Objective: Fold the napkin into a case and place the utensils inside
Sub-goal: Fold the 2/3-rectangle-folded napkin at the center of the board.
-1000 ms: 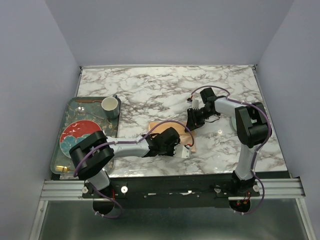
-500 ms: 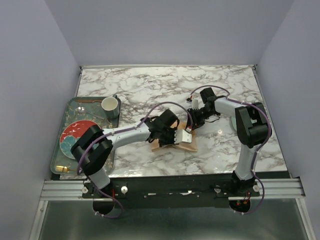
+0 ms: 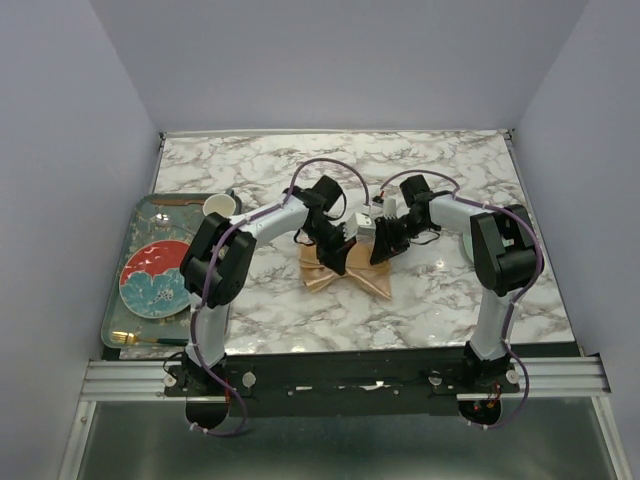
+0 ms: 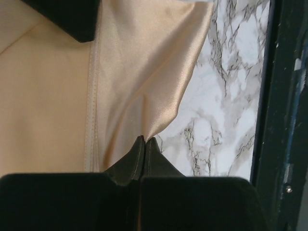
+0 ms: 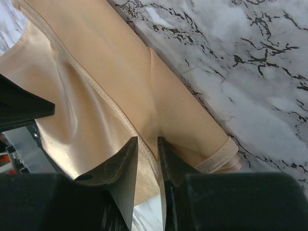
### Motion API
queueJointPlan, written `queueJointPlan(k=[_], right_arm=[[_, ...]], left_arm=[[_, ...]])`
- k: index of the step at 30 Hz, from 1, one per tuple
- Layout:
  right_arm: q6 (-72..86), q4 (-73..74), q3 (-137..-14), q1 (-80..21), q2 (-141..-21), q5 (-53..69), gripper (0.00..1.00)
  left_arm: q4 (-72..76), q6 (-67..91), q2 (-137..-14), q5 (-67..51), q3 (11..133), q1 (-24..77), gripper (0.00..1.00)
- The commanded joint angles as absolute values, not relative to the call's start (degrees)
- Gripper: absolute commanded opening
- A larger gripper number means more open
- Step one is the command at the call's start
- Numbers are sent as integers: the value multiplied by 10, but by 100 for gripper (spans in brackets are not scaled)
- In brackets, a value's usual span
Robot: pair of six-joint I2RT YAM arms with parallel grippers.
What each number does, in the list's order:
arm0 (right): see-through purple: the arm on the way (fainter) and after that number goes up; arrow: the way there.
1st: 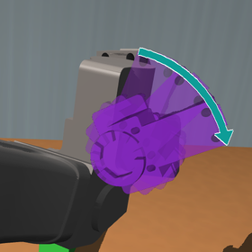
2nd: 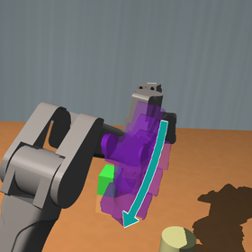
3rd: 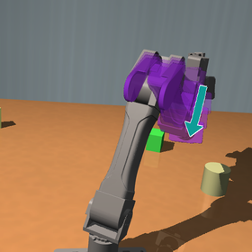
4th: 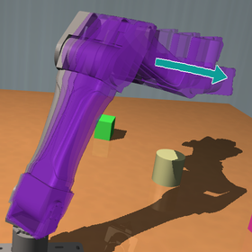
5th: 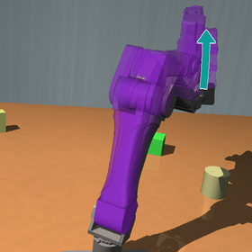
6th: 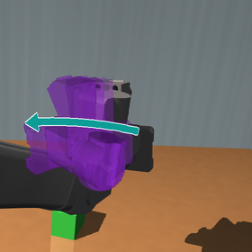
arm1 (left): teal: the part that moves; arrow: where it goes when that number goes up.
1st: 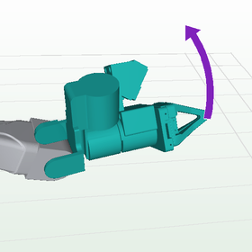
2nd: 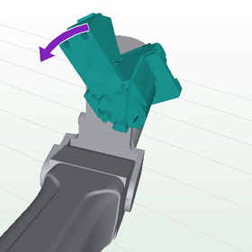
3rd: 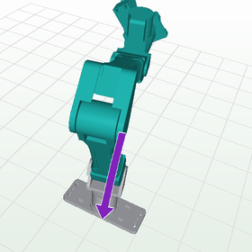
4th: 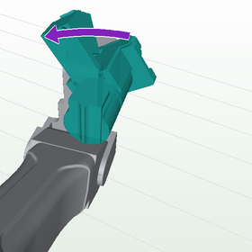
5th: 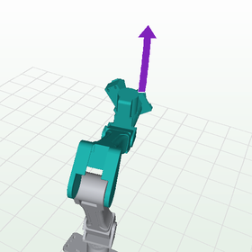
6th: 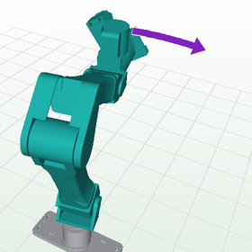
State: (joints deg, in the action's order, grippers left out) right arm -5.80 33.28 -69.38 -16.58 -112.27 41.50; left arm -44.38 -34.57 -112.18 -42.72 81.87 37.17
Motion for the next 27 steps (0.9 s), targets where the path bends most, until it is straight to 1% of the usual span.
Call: queueJointPlan(k=[1, 17, 22, 27], right_arm=[[-81, 341, -704, -170, -1137, 386, 31], [-99, 364, -737, -171, -1154, 378, 31], [-116, 376, -751, -175, -1157, 381, 31], [-160, 395, -746, -180, -1138, 391, 31]], left_arm=[[-505, -308, -1161, -538, 879, 336, 0], [-508, -207, -1265, -613, 984, 268, 0], [-511, -214, -1250, -621, 954, 268, 0], [-501, -218, -1209, -644, 861, 273, 0]])
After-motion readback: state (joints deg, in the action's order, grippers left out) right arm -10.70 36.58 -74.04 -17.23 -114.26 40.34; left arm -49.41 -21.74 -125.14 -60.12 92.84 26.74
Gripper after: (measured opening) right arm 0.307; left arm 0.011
